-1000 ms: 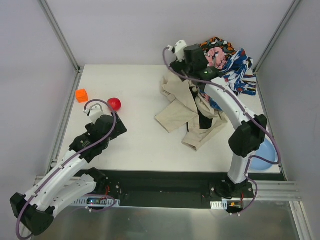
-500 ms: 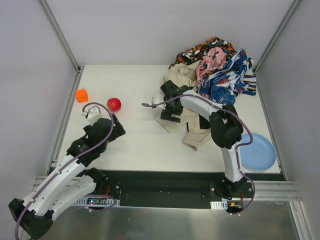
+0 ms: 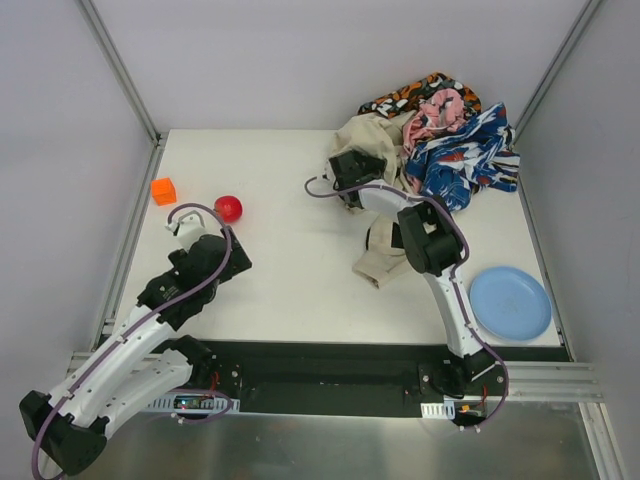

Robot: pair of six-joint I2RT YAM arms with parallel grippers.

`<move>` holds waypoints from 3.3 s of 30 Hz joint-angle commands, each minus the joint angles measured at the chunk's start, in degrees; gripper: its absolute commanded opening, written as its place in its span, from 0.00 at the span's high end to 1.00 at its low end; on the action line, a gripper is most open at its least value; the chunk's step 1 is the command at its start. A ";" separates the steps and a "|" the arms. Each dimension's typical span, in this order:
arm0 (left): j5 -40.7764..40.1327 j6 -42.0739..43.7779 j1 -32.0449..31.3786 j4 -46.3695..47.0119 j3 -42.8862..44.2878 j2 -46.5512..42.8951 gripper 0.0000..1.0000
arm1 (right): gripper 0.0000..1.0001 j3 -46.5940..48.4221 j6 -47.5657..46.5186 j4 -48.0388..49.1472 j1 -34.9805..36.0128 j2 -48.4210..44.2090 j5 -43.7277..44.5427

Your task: Pick out a specific cloth from the pile

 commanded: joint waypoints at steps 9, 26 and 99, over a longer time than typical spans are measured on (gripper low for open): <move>-1.98 0.02 0.70 0.58 3.31 8.02 0.01 | 0.99 11.66 11.13 4.20 -9.77 -1.37 2.78; 0.04 2.65 0.70 4.97 8.06 18.30 0.01 | 0.99 2.69 34.47 -9.19 -32.34 -21.19 0.27; 16.23 6.63 -0.62 6.93 5.26 -9.37 1.00 | 0.04 1.39 48.74 -29.64 -24.80 -31.17 -47.31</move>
